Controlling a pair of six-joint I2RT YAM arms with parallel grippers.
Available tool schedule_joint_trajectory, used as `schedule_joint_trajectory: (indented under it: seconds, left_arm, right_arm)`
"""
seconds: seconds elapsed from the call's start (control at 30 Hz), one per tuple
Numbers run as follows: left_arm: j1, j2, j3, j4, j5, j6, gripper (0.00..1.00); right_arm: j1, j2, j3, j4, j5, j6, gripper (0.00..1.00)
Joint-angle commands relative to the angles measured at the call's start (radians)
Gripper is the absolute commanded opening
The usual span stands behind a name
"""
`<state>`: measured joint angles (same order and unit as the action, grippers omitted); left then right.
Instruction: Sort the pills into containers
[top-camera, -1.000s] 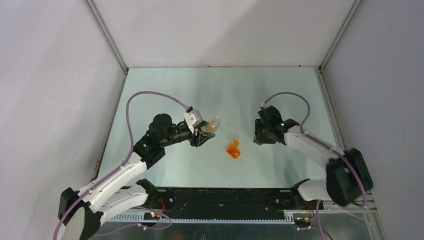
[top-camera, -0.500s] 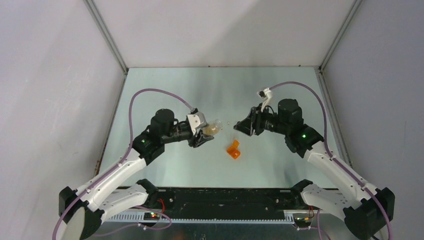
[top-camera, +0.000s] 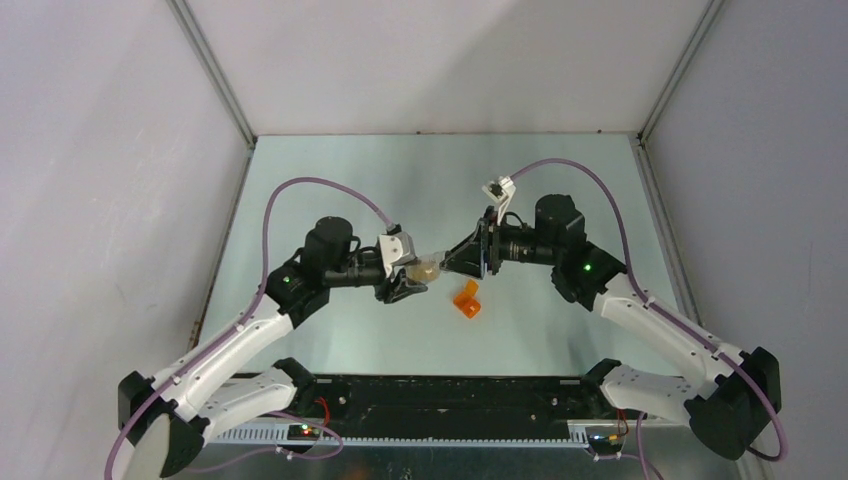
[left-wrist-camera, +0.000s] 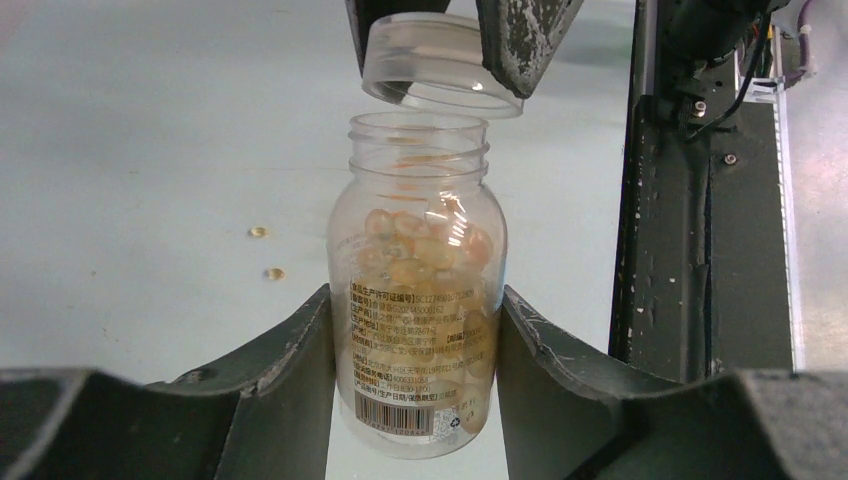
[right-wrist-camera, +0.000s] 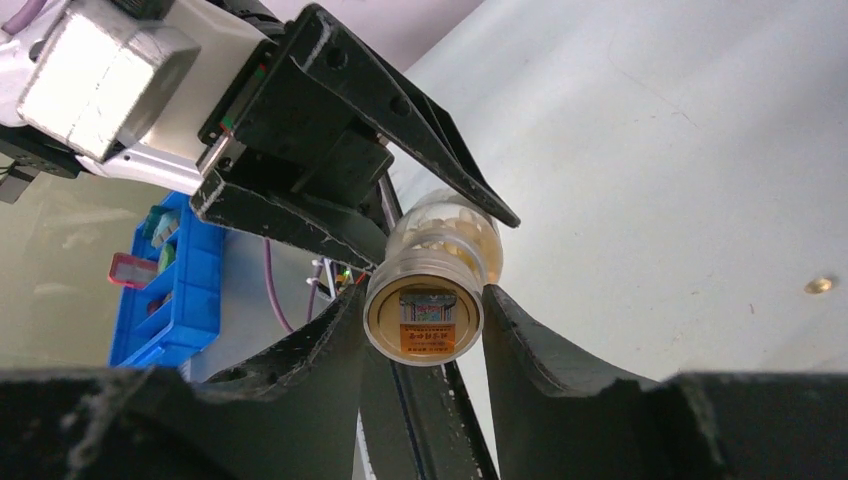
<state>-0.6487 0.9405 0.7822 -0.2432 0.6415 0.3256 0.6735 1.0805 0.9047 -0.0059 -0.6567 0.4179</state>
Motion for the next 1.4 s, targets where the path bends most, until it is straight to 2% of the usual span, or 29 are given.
schedule_joint_trajectory:
  seconds: [0.0,0.53,1.0,1.37]
  left_arm:
    - [-0.007,0.008,0.061,-0.002,0.041,0.031,0.03]
    - [-0.015,0.013,0.071,-0.024,0.033,0.057,0.00]
    - [-0.015,-0.001,0.057,0.017,0.031,0.046,0.00]
    - [-0.015,0.005,0.074,-0.033,0.051,0.099,0.00]
  right_arm:
    - [0.029,0.020,0.084,-0.022,0.006,-0.042,0.40]
    - [0.052,0.117,0.228,-0.365,0.086,-0.151,0.39]
    - [0.054,0.168,0.233,-0.339,0.005,-0.146,0.38]
    - [0.078,0.217,0.264,-0.437,-0.072,-0.216,0.37]
